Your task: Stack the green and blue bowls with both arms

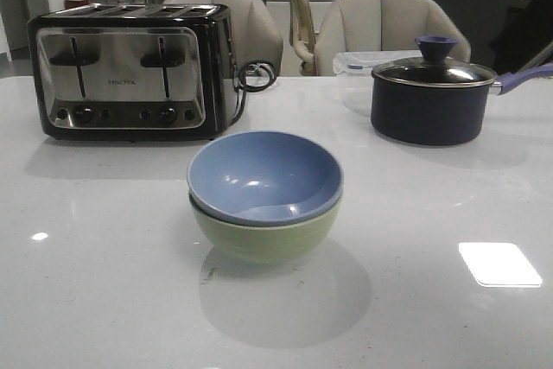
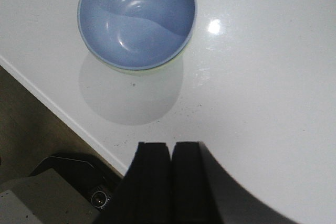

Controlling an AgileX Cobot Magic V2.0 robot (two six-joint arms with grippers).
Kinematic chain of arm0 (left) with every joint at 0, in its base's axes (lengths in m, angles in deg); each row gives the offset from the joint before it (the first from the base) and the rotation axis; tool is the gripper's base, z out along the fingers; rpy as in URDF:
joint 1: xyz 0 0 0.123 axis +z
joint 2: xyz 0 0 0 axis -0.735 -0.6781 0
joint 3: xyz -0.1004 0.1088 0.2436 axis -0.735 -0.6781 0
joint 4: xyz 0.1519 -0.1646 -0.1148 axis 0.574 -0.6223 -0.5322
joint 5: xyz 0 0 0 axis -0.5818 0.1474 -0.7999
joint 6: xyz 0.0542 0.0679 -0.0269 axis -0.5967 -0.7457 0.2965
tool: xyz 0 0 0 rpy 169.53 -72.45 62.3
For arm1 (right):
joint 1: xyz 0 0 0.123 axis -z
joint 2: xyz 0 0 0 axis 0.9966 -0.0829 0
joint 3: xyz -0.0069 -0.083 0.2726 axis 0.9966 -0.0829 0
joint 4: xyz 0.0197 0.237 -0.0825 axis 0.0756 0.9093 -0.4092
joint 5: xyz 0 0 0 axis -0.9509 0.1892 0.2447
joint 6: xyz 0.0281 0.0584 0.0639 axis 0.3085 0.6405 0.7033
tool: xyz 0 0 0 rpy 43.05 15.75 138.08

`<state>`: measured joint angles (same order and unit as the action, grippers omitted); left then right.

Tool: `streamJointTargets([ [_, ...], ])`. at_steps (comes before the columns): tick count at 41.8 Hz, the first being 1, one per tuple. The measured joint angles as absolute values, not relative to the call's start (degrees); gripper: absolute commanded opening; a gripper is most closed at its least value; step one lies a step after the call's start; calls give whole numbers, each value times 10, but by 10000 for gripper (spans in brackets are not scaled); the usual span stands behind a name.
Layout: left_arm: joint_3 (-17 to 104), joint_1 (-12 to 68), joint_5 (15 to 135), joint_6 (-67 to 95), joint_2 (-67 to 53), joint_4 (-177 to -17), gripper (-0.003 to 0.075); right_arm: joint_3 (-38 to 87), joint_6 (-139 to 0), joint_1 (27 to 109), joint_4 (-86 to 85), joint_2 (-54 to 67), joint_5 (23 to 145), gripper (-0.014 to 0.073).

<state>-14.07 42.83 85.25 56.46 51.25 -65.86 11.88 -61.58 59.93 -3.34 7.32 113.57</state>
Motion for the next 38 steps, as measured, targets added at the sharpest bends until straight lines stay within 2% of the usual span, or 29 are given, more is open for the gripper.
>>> streamJointTargets([
  [38,-141,455,852,565,513,-660,98,119,-616,599,-33,73,1136,36],
])
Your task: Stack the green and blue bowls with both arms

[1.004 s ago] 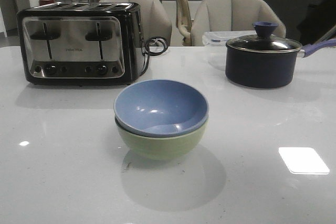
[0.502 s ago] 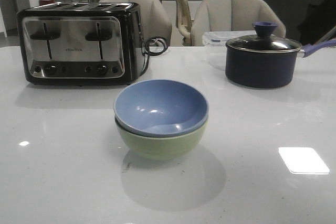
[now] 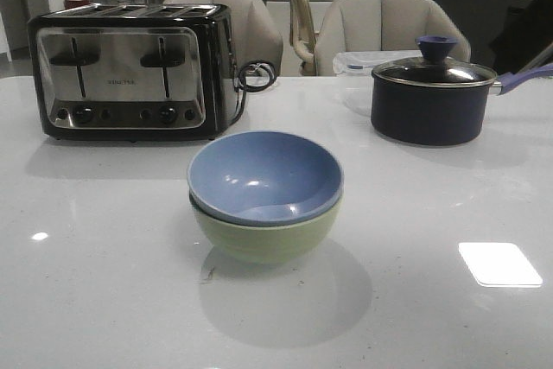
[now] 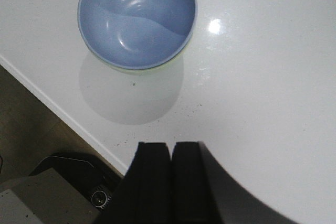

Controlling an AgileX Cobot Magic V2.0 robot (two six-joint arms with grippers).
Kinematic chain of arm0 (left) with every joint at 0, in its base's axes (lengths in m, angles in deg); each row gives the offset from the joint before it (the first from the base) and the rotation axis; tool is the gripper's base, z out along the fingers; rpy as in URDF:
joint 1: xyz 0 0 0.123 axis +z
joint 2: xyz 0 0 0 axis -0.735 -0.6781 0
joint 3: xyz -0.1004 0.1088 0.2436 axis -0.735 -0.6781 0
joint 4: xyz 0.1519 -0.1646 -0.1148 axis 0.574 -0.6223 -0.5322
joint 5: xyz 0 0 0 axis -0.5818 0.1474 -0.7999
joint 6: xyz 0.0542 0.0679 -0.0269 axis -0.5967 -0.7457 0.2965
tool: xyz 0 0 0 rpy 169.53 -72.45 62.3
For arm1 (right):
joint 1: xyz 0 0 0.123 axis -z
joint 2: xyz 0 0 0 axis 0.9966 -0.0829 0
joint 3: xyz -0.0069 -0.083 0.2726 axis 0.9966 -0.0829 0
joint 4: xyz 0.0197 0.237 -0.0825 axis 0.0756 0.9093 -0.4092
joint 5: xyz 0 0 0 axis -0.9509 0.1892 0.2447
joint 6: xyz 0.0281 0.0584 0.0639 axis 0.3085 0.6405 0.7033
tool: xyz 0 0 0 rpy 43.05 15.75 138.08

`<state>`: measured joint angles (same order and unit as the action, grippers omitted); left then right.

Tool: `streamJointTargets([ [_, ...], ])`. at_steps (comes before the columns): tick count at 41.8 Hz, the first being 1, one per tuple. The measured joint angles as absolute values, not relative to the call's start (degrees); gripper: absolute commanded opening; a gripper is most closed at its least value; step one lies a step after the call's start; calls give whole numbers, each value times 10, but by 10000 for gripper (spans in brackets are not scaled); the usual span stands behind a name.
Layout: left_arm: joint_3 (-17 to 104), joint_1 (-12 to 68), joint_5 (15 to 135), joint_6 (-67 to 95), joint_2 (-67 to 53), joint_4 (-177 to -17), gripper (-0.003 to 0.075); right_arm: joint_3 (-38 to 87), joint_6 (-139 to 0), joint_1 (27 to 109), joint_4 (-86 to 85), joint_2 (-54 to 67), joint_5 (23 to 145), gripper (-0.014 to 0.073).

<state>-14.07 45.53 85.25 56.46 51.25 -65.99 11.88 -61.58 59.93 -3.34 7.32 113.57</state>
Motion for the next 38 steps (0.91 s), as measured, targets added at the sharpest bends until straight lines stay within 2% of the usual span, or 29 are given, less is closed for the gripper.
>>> streamJointTargets([
  [9,-141,455,852,565,513,-660,98,116,-616,607,-33,82,1135,36],
  [14,-141,455,852,565,513,-660,98,88,-616,675,-32,123,1102,36],
  [19,-141,455,852,565,513,-660,98,26,-616,775,-33,215,1038,36],
  [25,-141,455,852,565,513,-660,98,-74,-616,853,-37,352,933,36],
  [30,-141,455,852,565,513,-660,98,-175,-616,881,-37,472,847,36],
  [38,-141,455,852,565,513,-660,98,-304,-616,886,-31,616,802,36],
])
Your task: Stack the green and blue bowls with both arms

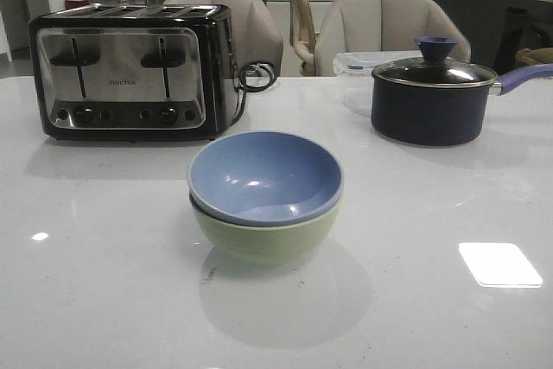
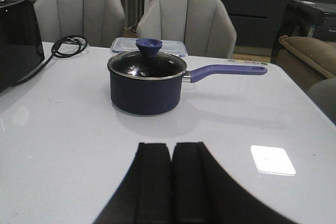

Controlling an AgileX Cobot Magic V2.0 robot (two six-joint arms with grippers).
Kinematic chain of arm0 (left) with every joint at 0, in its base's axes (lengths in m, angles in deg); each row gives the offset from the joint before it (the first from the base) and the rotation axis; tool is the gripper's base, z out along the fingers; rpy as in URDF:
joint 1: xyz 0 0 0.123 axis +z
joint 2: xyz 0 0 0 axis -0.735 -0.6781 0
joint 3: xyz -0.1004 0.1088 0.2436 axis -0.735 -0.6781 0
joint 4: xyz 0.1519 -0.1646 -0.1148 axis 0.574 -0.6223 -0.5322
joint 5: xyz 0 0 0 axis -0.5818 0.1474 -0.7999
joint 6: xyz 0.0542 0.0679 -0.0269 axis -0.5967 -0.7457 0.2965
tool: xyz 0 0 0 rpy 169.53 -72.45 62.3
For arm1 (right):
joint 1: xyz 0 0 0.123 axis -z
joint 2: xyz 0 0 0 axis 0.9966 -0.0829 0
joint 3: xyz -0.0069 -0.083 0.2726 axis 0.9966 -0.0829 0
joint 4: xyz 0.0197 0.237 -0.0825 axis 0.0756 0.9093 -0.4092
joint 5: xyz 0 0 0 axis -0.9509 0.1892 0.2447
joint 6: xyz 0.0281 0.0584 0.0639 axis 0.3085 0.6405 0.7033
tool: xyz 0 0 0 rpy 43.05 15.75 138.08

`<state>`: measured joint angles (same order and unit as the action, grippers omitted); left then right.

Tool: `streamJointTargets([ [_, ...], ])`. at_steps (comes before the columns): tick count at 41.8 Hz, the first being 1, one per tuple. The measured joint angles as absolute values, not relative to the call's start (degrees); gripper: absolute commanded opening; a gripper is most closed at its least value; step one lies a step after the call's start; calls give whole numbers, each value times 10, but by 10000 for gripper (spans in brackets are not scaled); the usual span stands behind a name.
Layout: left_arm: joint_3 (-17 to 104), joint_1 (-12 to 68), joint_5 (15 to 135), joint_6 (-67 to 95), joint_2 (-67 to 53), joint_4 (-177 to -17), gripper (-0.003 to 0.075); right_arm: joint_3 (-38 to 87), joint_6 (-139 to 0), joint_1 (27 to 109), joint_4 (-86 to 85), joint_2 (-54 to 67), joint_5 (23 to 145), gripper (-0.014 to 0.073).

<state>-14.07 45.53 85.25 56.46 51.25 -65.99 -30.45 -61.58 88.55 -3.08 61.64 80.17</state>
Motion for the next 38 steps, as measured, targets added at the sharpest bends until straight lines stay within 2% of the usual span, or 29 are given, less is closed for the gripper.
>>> streamJointTargets([
  [9,-141,455,853,565,513,-660,98,-374,-616,886,-29,657,757,36],
  [31,-141,455,853,565,513,-660,98,-377,-615,886,-26,657,726,36],
  [38,-141,455,853,565,513,-660,98,-377,-507,886,-117,657,709,36],
])
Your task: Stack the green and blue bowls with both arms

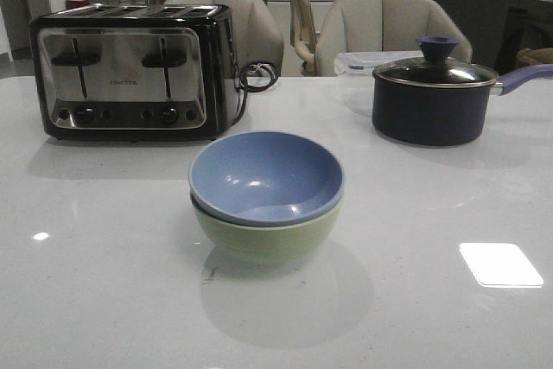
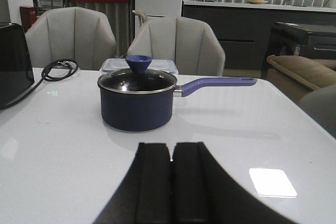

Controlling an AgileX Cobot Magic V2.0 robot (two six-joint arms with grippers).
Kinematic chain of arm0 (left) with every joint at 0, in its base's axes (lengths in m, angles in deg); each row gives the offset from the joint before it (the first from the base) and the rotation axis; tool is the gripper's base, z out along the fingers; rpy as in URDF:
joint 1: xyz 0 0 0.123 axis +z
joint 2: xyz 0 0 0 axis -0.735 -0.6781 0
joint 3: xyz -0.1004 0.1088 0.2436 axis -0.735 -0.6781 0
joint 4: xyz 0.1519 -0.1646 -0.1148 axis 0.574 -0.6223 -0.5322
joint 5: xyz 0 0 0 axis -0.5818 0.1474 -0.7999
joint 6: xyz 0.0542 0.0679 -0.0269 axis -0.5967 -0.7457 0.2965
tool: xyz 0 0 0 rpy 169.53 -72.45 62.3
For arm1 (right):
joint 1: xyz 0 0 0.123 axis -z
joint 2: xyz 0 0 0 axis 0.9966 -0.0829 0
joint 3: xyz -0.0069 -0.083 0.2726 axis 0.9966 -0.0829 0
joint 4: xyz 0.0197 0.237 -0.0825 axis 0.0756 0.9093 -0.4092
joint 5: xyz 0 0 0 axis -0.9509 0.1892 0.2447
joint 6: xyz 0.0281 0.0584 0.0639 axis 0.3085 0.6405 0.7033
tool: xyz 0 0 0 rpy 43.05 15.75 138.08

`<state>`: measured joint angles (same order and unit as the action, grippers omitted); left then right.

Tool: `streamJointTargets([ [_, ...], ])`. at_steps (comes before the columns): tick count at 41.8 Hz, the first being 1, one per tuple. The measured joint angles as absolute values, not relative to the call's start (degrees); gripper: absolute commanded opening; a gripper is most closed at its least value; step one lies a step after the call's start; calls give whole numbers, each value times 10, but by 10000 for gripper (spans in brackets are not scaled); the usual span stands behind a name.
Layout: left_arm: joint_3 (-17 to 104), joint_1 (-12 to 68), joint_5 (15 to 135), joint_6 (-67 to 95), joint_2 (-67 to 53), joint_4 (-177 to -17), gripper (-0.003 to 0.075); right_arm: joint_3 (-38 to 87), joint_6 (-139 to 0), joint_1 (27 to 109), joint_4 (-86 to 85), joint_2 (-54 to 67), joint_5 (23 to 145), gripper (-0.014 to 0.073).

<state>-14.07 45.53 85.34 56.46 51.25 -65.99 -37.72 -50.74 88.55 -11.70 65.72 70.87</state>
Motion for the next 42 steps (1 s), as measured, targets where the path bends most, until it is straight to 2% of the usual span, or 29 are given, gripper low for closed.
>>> streamJointTargets([
  [7,-141,455,853,565,513,-660,98,-377,-437,886,-172,657,705,36],
  [21,-141,455,853,565,513,-660,98,-377,-426,858,-179,657,705,36],
  [42,-141,455,853,565,513,-660,98,-377,-425,861,-179,657,705,36],
])
